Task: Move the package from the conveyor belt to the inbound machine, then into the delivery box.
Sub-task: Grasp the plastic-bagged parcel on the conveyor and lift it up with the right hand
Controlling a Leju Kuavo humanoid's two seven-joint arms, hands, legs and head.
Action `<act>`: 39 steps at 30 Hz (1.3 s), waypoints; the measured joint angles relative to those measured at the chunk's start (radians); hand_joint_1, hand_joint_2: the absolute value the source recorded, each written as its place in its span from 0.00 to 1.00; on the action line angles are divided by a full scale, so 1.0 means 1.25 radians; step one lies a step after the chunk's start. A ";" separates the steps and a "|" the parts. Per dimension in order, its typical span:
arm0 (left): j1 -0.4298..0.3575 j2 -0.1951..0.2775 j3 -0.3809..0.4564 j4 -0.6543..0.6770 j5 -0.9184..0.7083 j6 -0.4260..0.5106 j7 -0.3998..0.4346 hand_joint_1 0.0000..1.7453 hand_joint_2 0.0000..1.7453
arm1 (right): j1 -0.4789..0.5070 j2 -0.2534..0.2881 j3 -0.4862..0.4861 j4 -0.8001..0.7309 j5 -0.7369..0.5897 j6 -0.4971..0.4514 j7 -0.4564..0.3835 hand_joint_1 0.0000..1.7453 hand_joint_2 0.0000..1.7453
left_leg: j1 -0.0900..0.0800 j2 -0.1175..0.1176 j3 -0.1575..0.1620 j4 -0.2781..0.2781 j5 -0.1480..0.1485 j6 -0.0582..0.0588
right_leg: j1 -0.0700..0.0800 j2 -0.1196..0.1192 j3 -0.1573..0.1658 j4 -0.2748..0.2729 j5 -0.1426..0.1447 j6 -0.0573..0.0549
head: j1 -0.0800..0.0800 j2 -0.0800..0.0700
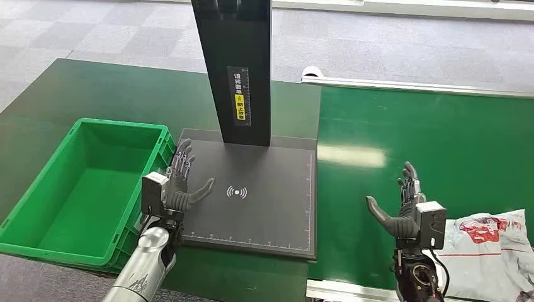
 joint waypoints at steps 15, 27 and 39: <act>0.029 0.009 0.024 -0.020 -0.029 -0.017 0.000 0.00 1.00 | 0.067 -0.045 -0.152 -0.110 0.387 -0.147 0.245 0.00 1.00 | 0.000 0.000 -0.001 0.000 0.000 0.000 | 0.000 0.000 0.000 0.000 0.000 0.000 | 0.000 0.000; 0.057 0.000 0.043 -0.035 -0.022 -0.019 0.000 0.00 1.00 | 0.122 -0.059 -0.271 -0.136 0.724 -0.045 0.567 0.00 1.00 | 0.000 0.000 -0.001 0.000 -0.001 0.000 | 0.000 0.000 0.000 0.000 0.000 0.000 | 0.000 0.000; 0.059 -0.010 0.059 -0.033 -0.013 -0.022 0.000 0.00 1.00 | 0.129 -0.058 -0.284 -0.133 0.793 0.113 0.634 0.63 1.00 | 0.000 0.000 -0.001 0.000 -0.001 0.000 | 0.000 0.000 0.000 0.000 0.000 0.000 | 0.000 0.000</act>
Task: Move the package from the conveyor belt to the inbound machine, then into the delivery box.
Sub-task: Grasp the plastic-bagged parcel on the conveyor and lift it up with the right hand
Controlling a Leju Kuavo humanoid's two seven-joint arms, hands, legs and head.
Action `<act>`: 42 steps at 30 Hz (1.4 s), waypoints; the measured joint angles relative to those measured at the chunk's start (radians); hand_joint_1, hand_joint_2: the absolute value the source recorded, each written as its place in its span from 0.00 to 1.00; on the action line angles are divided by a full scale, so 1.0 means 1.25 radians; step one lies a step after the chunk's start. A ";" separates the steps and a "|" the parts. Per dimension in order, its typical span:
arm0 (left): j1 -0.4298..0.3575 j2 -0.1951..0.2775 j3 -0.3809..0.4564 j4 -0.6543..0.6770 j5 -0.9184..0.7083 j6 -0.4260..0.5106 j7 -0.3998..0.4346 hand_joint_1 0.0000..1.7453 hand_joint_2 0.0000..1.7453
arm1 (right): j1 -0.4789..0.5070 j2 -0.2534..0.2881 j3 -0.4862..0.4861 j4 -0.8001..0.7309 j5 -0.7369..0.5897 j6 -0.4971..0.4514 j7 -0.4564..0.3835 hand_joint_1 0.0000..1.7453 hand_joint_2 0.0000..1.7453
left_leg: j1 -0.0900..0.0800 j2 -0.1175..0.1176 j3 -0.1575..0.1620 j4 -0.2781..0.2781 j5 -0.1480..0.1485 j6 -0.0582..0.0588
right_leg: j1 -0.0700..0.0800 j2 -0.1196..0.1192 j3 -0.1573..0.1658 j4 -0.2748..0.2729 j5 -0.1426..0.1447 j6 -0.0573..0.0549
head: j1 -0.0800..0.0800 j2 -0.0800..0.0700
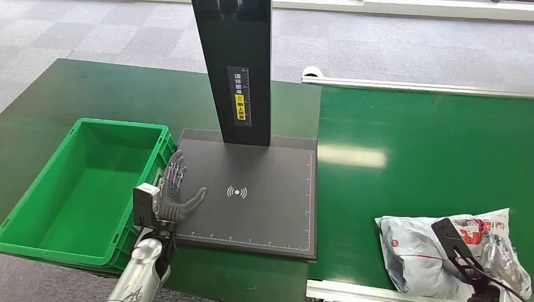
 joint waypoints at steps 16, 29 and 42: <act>0.000 -0.001 0.012 0.000 0.006 -0.001 0.000 0.00 1.00 | -0.028 -0.007 0.068 0.042 -0.091 0.153 -0.191 1.00 1.00 | 0.000 0.001 0.001 0.000 0.000 0.000 | 0.000 0.001 0.001 0.000 0.000 0.000 | 0.000 0.000; 0.017 -0.004 0.019 -0.014 0.007 -0.005 0.000 0.00 1.00 | -0.074 -0.004 0.118 0.065 -0.202 0.006 -0.303 1.00 1.00 | 0.000 0.000 0.000 0.000 0.000 0.000 | 0.000 0.001 0.000 0.000 0.000 0.000 | 0.000 0.000; 0.036 -0.028 0.013 -0.059 -0.006 -0.001 0.000 0.00 1.00 | -0.056 0.035 0.060 -0.066 -0.447 -0.115 -0.584 1.00 1.00 | 0.000 -0.001 -0.001 0.000 0.000 0.000 | 0.000 0.000 -0.001 0.000 0.000 0.000 | 0.000 0.000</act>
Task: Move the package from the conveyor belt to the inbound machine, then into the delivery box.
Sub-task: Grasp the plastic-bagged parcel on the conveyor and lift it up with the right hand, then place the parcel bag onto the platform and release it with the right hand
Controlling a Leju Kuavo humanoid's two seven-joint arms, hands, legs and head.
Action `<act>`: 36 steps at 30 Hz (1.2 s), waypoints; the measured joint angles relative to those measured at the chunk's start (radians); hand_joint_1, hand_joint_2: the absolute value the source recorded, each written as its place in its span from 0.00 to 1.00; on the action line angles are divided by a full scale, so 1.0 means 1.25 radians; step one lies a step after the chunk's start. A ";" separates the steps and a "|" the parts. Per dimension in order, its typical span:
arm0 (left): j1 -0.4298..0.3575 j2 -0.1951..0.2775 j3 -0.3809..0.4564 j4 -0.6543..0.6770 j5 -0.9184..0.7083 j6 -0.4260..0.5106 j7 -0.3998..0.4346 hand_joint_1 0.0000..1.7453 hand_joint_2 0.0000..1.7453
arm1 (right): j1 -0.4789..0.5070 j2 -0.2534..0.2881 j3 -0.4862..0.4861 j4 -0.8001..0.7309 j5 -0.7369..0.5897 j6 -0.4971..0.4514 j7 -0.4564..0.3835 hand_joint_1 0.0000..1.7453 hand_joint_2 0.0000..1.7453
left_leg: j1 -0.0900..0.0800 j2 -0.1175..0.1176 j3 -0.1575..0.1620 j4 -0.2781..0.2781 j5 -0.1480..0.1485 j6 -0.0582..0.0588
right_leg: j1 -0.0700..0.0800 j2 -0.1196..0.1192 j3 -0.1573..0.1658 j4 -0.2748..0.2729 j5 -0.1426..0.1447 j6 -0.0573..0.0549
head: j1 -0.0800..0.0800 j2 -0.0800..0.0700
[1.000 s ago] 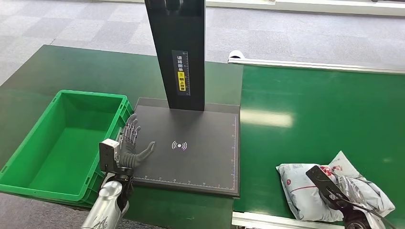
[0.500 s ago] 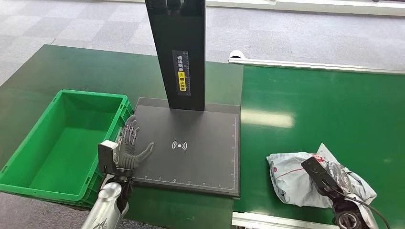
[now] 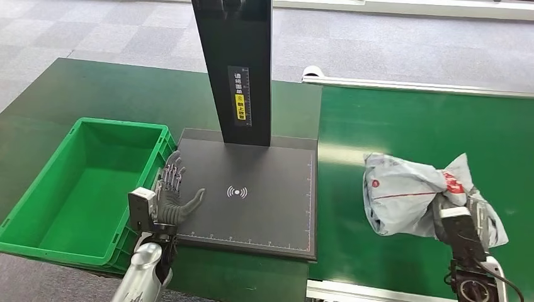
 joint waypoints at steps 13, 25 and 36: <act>-0.017 -0.014 -0.104 0.009 -0.008 0.058 0.000 0.00 1.00 | -0.068 0.011 0.123 -0.116 0.100 -0.035 -0.074 1.00 1.00 | 0.000 0.001 0.001 0.000 0.001 0.000 | 0.000 0.001 0.001 0.000 0.000 0.000 | 0.000 0.000; -0.051 -0.022 -0.167 0.046 0.024 0.049 0.000 0.00 1.00 | -0.293 0.021 0.482 0.211 0.343 0.000 0.001 1.00 1.00 | 0.000 0.002 0.000 0.000 0.001 0.000 | 0.000 0.002 0.000 0.000 0.000 0.000 | 0.000 0.000; -0.059 -0.024 -0.183 0.071 0.028 0.049 0.000 0.00 1.00 | -0.381 0.046 0.624 0.392 0.347 0.015 0.005 1.00 1.00 | 0.000 0.001 -0.001 0.000 0.001 0.000 | 0.000 0.001 0.000 0.000 0.000 0.000 | 0.000 0.000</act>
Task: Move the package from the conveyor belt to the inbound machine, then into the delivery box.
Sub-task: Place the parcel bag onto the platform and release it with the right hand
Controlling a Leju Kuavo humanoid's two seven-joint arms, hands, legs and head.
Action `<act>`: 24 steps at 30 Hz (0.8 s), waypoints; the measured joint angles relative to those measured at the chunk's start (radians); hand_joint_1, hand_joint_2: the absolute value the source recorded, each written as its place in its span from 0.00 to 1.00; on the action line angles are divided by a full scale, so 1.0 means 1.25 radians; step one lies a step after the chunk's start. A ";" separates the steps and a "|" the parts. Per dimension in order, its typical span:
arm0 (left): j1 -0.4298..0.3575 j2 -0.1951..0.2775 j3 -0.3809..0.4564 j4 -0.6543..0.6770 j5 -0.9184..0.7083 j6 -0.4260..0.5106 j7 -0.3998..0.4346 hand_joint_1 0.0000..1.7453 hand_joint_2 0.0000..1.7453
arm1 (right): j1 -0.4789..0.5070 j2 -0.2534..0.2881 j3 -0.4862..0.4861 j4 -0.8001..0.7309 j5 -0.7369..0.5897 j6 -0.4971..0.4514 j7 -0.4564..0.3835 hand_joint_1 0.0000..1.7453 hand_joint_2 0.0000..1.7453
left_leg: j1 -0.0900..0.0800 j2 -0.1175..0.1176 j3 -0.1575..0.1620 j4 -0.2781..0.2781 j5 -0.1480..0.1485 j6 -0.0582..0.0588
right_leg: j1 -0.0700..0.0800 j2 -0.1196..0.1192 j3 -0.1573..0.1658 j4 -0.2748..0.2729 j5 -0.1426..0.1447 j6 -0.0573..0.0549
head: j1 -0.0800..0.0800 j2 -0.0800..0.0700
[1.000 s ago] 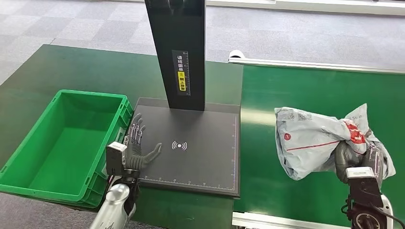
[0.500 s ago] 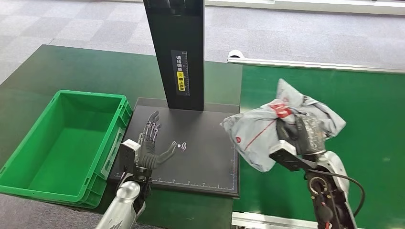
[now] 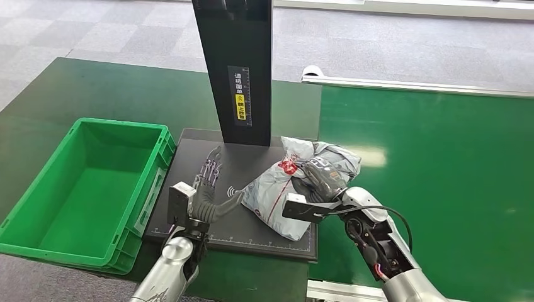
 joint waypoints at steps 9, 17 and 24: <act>-0.021 -0.011 -0.013 0.026 0.013 0.002 0.000 0.00 1.00 | -0.058 0.073 0.085 0.151 -0.067 0.122 -0.005 1.00 1.00 | 0.001 0.005 0.005 0.000 0.000 -0.001 | 0.001 0.005 0.002 0.000 0.000 0.000 | 0.000 0.000; -0.029 -0.016 -0.022 0.038 0.021 0.000 0.000 0.00 1.00 | -0.079 0.124 0.128 0.241 -0.105 0.107 -0.031 1.00 1.00 | 0.001 0.009 0.008 -0.001 -0.001 -0.002 | 0.001 0.008 0.004 0.000 0.000 -0.001 | 0.000 0.000; -0.029 -0.017 -0.022 0.042 0.022 -0.001 0.000 0.00 1.00 | -0.079 0.134 0.134 0.265 -0.137 0.082 -0.046 1.00 1.00 | 0.001 0.008 0.010 0.000 -0.001 -0.002 | 0.001 0.008 0.006 0.000 0.000 -0.001 | 0.000 0.000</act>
